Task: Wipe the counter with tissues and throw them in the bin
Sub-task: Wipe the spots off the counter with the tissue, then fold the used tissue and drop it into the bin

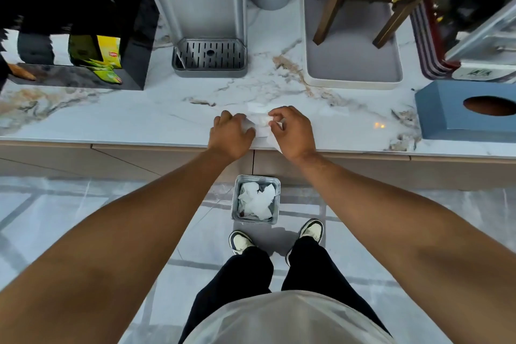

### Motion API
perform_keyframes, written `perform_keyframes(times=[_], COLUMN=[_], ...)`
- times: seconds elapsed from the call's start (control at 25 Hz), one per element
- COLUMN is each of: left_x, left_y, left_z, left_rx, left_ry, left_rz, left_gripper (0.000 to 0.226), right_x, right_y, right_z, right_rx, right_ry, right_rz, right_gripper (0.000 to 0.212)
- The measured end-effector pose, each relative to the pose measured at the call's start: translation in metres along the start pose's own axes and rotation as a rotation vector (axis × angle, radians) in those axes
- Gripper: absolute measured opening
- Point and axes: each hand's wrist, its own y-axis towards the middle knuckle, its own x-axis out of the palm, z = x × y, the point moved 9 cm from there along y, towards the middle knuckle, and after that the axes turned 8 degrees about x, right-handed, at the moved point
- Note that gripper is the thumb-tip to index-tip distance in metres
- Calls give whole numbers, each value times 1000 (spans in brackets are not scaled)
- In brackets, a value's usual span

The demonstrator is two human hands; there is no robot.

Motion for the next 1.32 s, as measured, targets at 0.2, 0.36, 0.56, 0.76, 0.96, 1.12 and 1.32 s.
perform_keyframes(times=[0.2, 0.36, 0.56, 0.76, 0.96, 1.12, 1.32], left_x=[8, 9, 20, 23, 15, 7, -7], left_y=[5, 4, 6, 6, 4, 5, 4], left_z=[9, 13, 32, 44, 67, 74, 67], left_rx=[-147, -202, -190, -270, -327, -360, -376], left_ry=[-458, -713, -769, -921, -1234, -1342, -1209], left_rz=[69, 60, -26, -28, -41, -19, 22], left_gripper=[23, 20, 33, 8, 14, 13, 10], right_x=[-7, -13, -14, -21, -10, -8, -30], right_y=[3, 3, -1, -7, -18, -27, -21], right_z=[13, 28, 41, 56, 78, 73, 75], right_rx=[49, 120, 221, 355, 803, 896, 887], right_ry=[93, 170, 302, 481, 763, 969, 1059], right_rz=[3, 20, -6, -66, -249, -477, -337], right_gripper=[23, 22, 22, 14, 35, 47, 10])
